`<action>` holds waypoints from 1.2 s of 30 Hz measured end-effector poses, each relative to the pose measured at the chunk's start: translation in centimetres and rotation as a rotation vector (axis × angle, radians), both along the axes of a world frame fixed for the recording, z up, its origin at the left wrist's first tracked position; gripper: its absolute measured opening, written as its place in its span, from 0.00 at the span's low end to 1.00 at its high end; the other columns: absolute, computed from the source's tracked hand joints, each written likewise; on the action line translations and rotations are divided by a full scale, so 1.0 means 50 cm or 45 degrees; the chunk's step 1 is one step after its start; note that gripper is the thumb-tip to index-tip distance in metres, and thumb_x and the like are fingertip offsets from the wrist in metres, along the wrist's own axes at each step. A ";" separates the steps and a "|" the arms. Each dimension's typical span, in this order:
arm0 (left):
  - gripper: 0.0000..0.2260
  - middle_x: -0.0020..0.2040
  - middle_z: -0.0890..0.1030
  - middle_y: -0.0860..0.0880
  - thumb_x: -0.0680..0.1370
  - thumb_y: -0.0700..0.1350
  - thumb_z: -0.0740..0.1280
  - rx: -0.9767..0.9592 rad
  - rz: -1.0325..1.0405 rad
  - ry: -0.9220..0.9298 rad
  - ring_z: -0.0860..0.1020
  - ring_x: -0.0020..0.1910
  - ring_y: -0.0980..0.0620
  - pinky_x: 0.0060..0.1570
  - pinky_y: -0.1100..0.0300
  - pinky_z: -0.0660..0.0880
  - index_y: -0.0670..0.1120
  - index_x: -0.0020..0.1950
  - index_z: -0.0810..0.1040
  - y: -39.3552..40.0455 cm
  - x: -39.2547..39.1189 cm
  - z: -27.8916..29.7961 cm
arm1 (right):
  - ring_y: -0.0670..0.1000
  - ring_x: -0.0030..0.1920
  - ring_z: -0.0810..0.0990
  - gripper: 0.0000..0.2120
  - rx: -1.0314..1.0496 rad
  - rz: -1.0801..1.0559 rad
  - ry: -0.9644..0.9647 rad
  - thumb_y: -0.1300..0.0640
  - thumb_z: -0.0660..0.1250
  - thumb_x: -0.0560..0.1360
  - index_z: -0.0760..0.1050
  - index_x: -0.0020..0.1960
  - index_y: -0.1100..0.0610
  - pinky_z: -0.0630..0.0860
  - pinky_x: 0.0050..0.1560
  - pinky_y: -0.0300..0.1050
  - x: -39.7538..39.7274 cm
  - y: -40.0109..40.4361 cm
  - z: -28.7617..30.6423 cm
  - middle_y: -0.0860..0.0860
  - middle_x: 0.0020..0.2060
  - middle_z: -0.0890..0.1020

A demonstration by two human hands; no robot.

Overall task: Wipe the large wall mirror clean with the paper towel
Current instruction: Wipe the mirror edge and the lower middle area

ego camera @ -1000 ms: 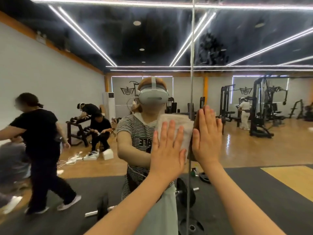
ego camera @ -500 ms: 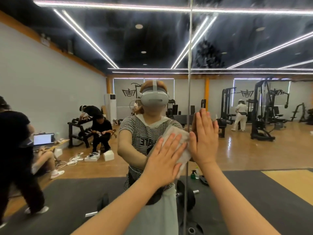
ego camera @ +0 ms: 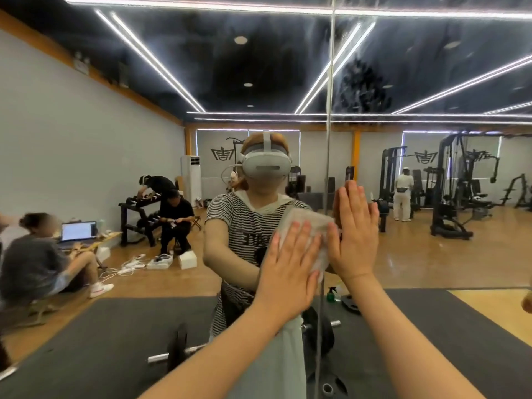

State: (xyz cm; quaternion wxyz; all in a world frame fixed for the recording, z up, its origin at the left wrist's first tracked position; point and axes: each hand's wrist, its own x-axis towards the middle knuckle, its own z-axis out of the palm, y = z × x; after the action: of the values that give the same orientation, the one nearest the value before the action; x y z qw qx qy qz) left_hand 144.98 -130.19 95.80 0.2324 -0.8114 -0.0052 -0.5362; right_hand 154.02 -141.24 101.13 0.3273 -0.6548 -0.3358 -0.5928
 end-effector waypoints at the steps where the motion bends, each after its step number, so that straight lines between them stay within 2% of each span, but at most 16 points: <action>1: 0.30 0.79 0.43 0.40 0.78 0.53 0.52 -0.020 -0.008 0.008 0.46 0.78 0.42 0.75 0.44 0.45 0.43 0.78 0.51 -0.004 0.002 -0.021 | 0.50 0.76 0.52 0.27 0.002 -0.004 -0.007 0.48 0.48 0.82 0.58 0.75 0.62 0.44 0.76 0.49 0.001 -0.001 0.000 0.59 0.75 0.61; 3: 0.31 0.79 0.43 0.40 0.78 0.53 0.53 -0.060 0.005 0.025 0.48 0.78 0.42 0.75 0.44 0.45 0.43 0.78 0.51 -0.011 0.003 -0.049 | 0.52 0.76 0.54 0.27 0.002 0.002 0.001 0.50 0.51 0.80 0.58 0.75 0.62 0.44 0.76 0.49 -0.001 -0.001 0.000 0.59 0.75 0.61; 6: 0.31 0.79 0.39 0.39 0.78 0.54 0.52 -0.095 0.063 0.046 0.43 0.78 0.42 0.75 0.44 0.41 0.42 0.78 0.51 -0.017 0.000 -0.054 | 0.55 0.76 0.54 0.28 -0.010 0.027 0.034 0.51 0.53 0.79 0.58 0.75 0.62 0.44 0.75 0.49 -0.009 -0.005 0.006 0.60 0.75 0.61; 8: 0.31 0.78 0.38 0.39 0.78 0.54 0.52 -0.109 0.089 0.065 0.41 0.78 0.42 0.75 0.44 0.39 0.42 0.78 0.50 -0.020 -0.005 -0.050 | 0.53 0.76 0.53 0.29 -0.037 0.052 0.078 0.51 0.54 0.78 0.58 0.76 0.62 0.41 0.76 0.47 -0.021 -0.012 0.008 0.59 0.75 0.60; 11: 0.34 0.78 0.38 0.39 0.78 0.54 0.51 -0.118 0.125 0.091 0.40 0.78 0.41 0.75 0.44 0.38 0.41 0.79 0.45 -0.023 -0.014 -0.045 | 0.54 0.75 0.57 0.26 -0.060 0.102 0.096 0.55 0.54 0.78 0.59 0.75 0.60 0.40 0.76 0.46 -0.060 -0.026 -0.014 0.58 0.74 0.64; 13: 0.35 0.79 0.41 0.39 0.78 0.54 0.51 -0.104 0.123 0.083 0.42 0.78 0.42 0.75 0.44 0.40 0.40 0.79 0.42 -0.025 -0.020 -0.042 | 0.53 0.74 0.61 0.25 -0.109 0.177 0.096 0.57 0.54 0.78 0.60 0.74 0.59 0.46 0.76 0.49 -0.093 -0.024 -0.049 0.58 0.73 0.66; 15: 0.34 0.79 0.48 0.41 0.77 0.53 0.52 -0.086 0.089 0.106 0.43 0.78 0.42 0.75 0.45 0.44 0.39 0.79 0.47 -0.020 -0.032 -0.046 | 0.51 0.74 0.61 0.24 -0.213 0.282 0.144 0.57 0.53 0.79 0.62 0.74 0.59 0.53 0.76 0.50 -0.116 -0.011 -0.092 0.57 0.73 0.67; 17: 0.32 0.78 0.54 0.41 0.76 0.52 0.54 -0.065 0.029 0.162 0.44 0.78 0.43 0.74 0.45 0.50 0.39 0.77 0.53 0.002 -0.055 -0.065 | 0.46 0.76 0.56 0.24 -0.281 0.333 0.192 0.57 0.53 0.79 0.65 0.73 0.62 0.51 0.76 0.44 -0.120 0.002 -0.124 0.54 0.74 0.63; 18: 0.31 0.78 0.55 0.41 0.76 0.51 0.55 -0.051 -0.003 0.188 0.45 0.79 0.44 0.73 0.45 0.52 0.40 0.77 0.55 0.020 -0.070 -0.080 | 0.44 0.77 0.51 0.24 -0.287 0.322 0.212 0.56 0.53 0.79 0.64 0.74 0.62 0.48 0.77 0.41 -0.117 0.006 -0.133 0.53 0.74 0.61; 20: 0.31 0.79 0.53 0.42 0.76 0.49 0.57 -0.047 -0.039 0.204 0.48 0.79 0.44 0.73 0.43 0.53 0.41 0.77 0.55 0.068 -0.108 -0.113 | 0.43 0.77 0.46 0.25 -0.295 0.241 0.222 0.55 0.53 0.79 0.61 0.75 0.62 0.48 0.77 0.46 -0.114 0.014 -0.137 0.53 0.75 0.58; 22: 0.32 0.80 0.50 0.42 0.76 0.47 0.59 -0.086 -0.013 0.135 0.49 0.78 0.42 0.75 0.43 0.49 0.43 0.78 0.54 0.122 -0.155 -0.132 | 0.49 0.77 0.47 0.27 -0.319 0.127 0.199 0.54 0.53 0.79 0.57 0.75 0.63 0.47 0.76 0.49 -0.118 0.026 -0.137 0.55 0.75 0.57; 25: 0.36 0.80 0.43 0.45 0.75 0.49 0.58 -0.166 0.127 0.005 0.44 0.79 0.43 0.75 0.44 0.38 0.45 0.80 0.47 0.190 -0.222 -0.138 | 0.58 0.76 0.52 0.30 -0.332 -0.041 0.242 0.49 0.51 0.80 0.55 0.76 0.66 0.44 0.74 0.52 -0.134 0.050 -0.141 0.62 0.76 0.57; 27: 0.37 0.80 0.40 0.45 0.75 0.50 0.56 -0.197 0.212 -0.024 0.41 0.78 0.44 0.75 0.45 0.36 0.46 0.80 0.43 0.231 -0.251 -0.134 | 0.62 0.76 0.52 0.33 -0.307 -0.090 0.286 0.47 0.51 0.79 0.54 0.76 0.68 0.42 0.73 0.55 -0.144 0.067 -0.148 0.65 0.75 0.57; 30: 0.35 0.79 0.38 0.45 0.77 0.51 0.54 -0.254 0.271 -0.075 0.40 0.78 0.45 0.75 0.46 0.36 0.45 0.80 0.41 0.283 -0.264 -0.121 | 0.63 0.76 0.51 0.35 -0.251 -0.109 0.320 0.45 0.50 0.79 0.50 0.77 0.67 0.42 0.73 0.58 -0.152 0.087 -0.153 0.66 0.76 0.55; 33: 0.32 0.80 0.39 0.44 0.79 0.52 0.51 -0.247 0.265 -0.114 0.41 0.78 0.44 0.75 0.44 0.38 0.45 0.80 0.42 0.311 -0.254 -0.113 | 0.63 0.77 0.49 0.37 -0.175 -0.131 0.347 0.40 0.46 0.80 0.45 0.77 0.65 0.40 0.74 0.59 -0.152 0.109 -0.152 0.66 0.76 0.53; 36: 0.28 0.80 0.41 0.45 0.82 0.54 0.43 -0.225 0.241 -0.153 0.43 0.79 0.44 0.75 0.42 0.40 0.45 0.80 0.43 0.320 -0.243 -0.116 | 0.62 0.76 0.49 0.37 -0.047 -0.129 0.356 0.38 0.43 0.81 0.45 0.77 0.66 0.36 0.74 0.56 -0.157 0.140 -0.146 0.66 0.76 0.53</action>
State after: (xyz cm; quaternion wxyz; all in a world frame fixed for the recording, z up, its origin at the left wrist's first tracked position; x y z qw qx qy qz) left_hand 132.82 -114.17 89.98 0.2089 -0.7911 -0.1430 -0.5569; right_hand 146.15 -134.26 93.81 0.3284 -0.7530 -0.2642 -0.5052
